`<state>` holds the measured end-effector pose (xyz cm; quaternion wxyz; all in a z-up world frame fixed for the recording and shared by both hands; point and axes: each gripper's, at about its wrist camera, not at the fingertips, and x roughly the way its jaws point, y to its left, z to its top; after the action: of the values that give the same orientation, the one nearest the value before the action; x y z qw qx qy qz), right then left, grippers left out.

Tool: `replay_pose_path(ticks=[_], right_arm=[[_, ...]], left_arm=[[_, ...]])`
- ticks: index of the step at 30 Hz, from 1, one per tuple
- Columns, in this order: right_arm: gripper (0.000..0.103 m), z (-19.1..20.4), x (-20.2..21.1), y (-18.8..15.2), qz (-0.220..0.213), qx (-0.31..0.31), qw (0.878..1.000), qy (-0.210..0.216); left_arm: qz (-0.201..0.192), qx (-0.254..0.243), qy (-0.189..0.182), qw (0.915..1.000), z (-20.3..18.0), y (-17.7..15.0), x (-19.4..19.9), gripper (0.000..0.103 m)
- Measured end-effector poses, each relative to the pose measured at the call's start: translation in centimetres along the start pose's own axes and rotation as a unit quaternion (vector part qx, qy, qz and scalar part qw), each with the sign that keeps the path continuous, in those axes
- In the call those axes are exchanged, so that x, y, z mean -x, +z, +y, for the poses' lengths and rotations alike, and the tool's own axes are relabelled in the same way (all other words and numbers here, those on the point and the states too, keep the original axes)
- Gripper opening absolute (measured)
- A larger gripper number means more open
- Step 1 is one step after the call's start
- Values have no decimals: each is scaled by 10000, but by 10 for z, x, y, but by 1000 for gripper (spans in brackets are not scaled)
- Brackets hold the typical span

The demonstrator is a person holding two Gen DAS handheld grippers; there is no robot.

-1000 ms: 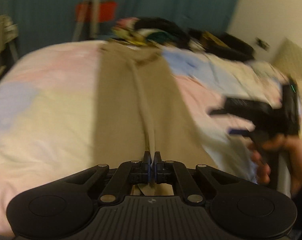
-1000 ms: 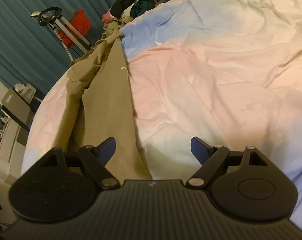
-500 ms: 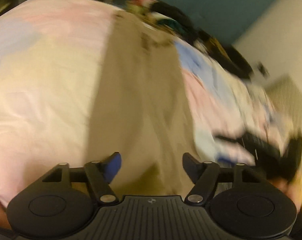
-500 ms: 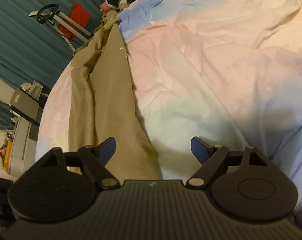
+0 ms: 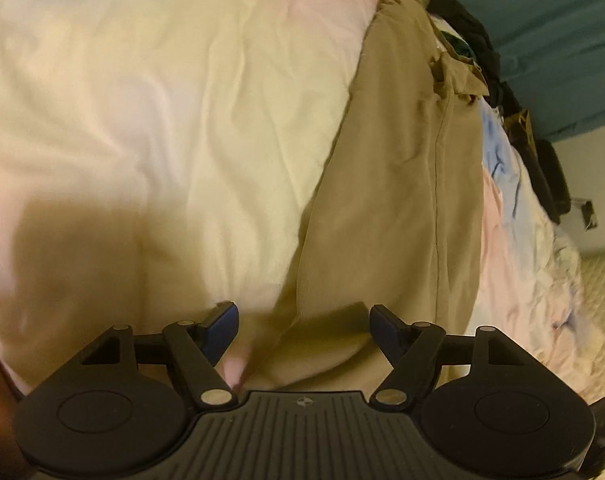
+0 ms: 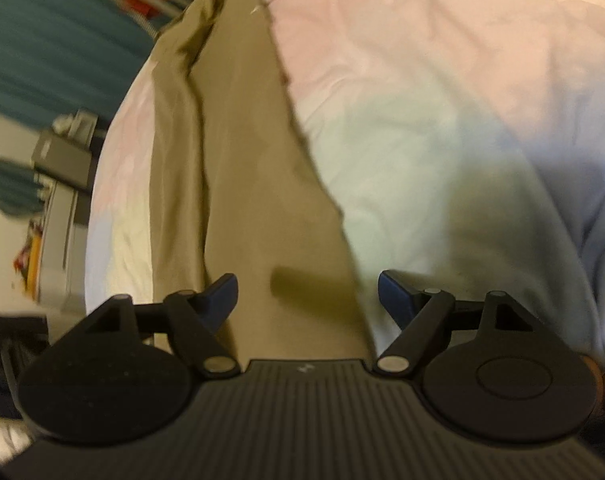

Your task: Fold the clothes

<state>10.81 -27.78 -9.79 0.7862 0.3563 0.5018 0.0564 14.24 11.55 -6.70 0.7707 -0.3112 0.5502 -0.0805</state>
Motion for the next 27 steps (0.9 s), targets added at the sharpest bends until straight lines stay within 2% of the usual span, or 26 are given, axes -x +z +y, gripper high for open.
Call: replay_pose_path(ticks=[4,5,7,8,9,10,11,12,14,16,18,21,22,23,24,25,26,27], right_arm=[[80,5,-5,-1,187,104,9998,-33],[80,6,-4,-2,250,108,9996,32],[79,5,-2,-4,438,90,9985,310],[76,4,-1,-5,488,55,9977,465],[64,4,1,-7,493,13,9970,596],[55,3,5,-9,477,-20,9965,691],[51,1,7,-11,484,-61,9961,737],[47,0,8,-13,499,-97,9958,763],[47,1,6,-17,612,-107,9962,614],[46,5,1,-22,721,-22,9966,392],[46,11,-3,-29,824,139,9964,129],[48,22,-4,-32,891,484,9948,59],[47,24,-5,-32,910,539,9944,90],[47,26,-5,-33,923,591,9939,125],[40,28,-3,-32,908,627,9937,180],[13,29,-1,-32,885,642,9937,244],[10,30,1,-31,854,643,9938,314],[9,29,5,-28,789,574,9943,419]], left_arm=[[147,9,-88,9999,1,0,-2,72],[197,-18,-130,9997,-1,-1,-3,69],[280,-45,-281,9992,-5,-15,-2,56],[312,-43,-381,9988,-5,-17,0,48],[308,-27,-459,9985,-5,-19,2,42],[293,-9,-517,9982,-4,-21,4,41],[309,23,-542,9981,-3,-22,4,40],[324,55,-567,9978,-3,-22,5,40],[410,92,-518,9978,-4,-24,1,41],[559,86,-377,9977,-6,-24,-7,49],[664,25,-275,9974,-9,-24,-11,63],[744,-146,-283,9967,-16,-25,-14,63],[772,-241,-305,9963,-19,-26,-15,60],[797,-329,-335,9957,-23,-27,-16,48],[804,-357,-423,9952,-24,-28,-16,33],[781,-298,-472,9954,-23,-26,-15,25],[753,-240,-527,9955,-22,-25,-14,7],[700,-190,-619,9954,-23,-23,-11,6]])
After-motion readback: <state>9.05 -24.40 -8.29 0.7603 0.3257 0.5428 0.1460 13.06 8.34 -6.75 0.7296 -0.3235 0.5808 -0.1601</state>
